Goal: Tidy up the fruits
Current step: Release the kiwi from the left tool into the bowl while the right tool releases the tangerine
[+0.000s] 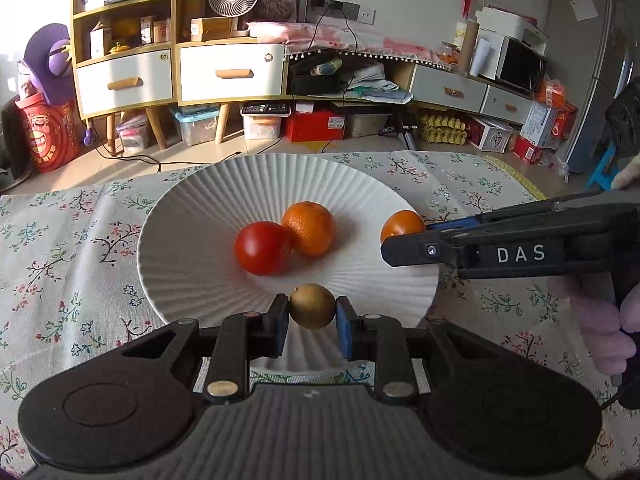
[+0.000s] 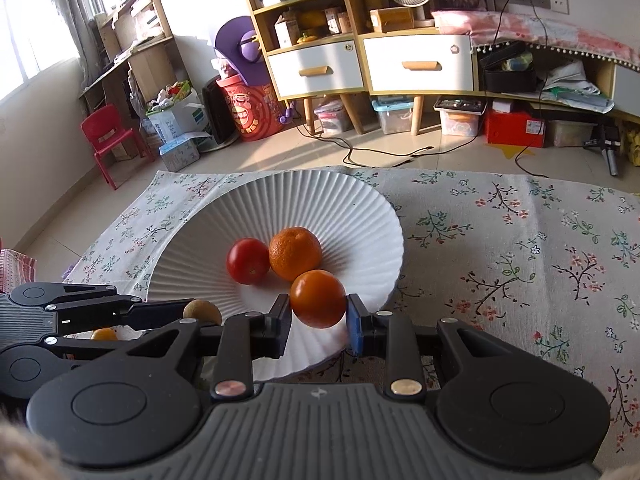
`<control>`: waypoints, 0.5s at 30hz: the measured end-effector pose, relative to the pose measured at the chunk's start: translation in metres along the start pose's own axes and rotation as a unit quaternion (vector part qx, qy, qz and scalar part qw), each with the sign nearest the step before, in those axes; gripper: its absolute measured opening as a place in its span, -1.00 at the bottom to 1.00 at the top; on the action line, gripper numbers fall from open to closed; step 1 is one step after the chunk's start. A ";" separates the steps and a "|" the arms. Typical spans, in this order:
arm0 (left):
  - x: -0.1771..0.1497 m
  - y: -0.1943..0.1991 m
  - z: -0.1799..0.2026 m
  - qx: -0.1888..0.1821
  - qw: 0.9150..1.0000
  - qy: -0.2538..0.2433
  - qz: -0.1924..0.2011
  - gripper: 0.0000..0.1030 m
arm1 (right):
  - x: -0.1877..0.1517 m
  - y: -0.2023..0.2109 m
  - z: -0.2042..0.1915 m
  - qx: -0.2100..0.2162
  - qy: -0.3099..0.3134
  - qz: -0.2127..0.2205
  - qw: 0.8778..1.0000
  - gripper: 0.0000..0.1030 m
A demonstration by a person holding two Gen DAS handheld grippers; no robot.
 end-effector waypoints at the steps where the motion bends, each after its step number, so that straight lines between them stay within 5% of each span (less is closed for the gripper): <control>1: 0.001 -0.002 0.000 0.001 1.000 0.001 -0.001 -0.65 | 0.001 -0.003 0.000 0.000 0.002 -0.003 1.000 -0.49; 15: 0.008 -0.020 -0.001 -0.003 1.000 0.003 -0.009 -0.65 | 0.008 -0.024 -0.003 0.016 0.008 -0.022 1.000 -0.49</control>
Point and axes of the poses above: each gripper's, at about its wrist camera, not at the fingertips, and y roughly against the way its jaws point, z to its right, x to its top, the point moved 4 cm from there along -y, roughly the way its jaws point, and after that the axes turned 4 degrees about y, right-handed, at the moved point
